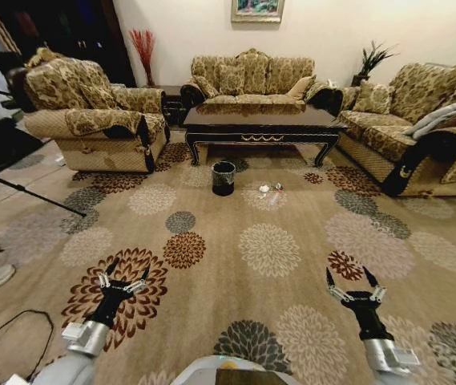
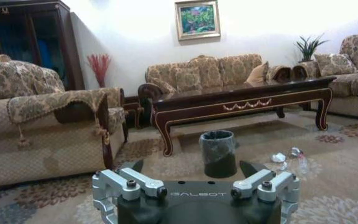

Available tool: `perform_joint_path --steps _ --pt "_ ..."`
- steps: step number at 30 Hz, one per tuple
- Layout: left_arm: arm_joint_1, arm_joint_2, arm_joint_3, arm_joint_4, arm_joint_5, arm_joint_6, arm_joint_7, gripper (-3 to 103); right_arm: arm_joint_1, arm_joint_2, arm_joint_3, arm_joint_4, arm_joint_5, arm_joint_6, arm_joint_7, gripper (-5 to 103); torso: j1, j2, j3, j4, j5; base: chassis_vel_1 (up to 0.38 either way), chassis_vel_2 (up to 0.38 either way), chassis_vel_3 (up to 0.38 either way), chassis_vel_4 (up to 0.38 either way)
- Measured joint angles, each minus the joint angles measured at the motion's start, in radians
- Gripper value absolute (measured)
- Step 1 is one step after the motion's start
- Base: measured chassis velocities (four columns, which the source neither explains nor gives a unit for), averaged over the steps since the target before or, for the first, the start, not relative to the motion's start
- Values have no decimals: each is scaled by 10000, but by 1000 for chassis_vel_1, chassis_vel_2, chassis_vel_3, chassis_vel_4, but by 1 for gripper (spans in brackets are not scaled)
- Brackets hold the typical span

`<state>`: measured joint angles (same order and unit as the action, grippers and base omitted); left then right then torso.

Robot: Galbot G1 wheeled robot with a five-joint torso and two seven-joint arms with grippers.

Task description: Move to the front of the table and pick up the trash from the floor, then place it into the trash bin.

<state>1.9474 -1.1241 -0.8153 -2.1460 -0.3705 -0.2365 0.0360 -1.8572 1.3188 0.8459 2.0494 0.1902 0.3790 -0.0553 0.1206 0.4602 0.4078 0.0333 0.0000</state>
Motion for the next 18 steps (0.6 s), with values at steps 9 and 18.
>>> perform_joint_path --steps 9,18 --pt "61 -71 -11 -12 10 11 -5 100 -14 14 -25 -10 -23 4 -6 100 -141 -361 -218 0 0 0 0 0 0" --pt "107 -109 17 -49 155 -18 -14 100 -9 80 -15 7 34 5 -5 100 -254 -709 -453 0 0 0 0 0 0"
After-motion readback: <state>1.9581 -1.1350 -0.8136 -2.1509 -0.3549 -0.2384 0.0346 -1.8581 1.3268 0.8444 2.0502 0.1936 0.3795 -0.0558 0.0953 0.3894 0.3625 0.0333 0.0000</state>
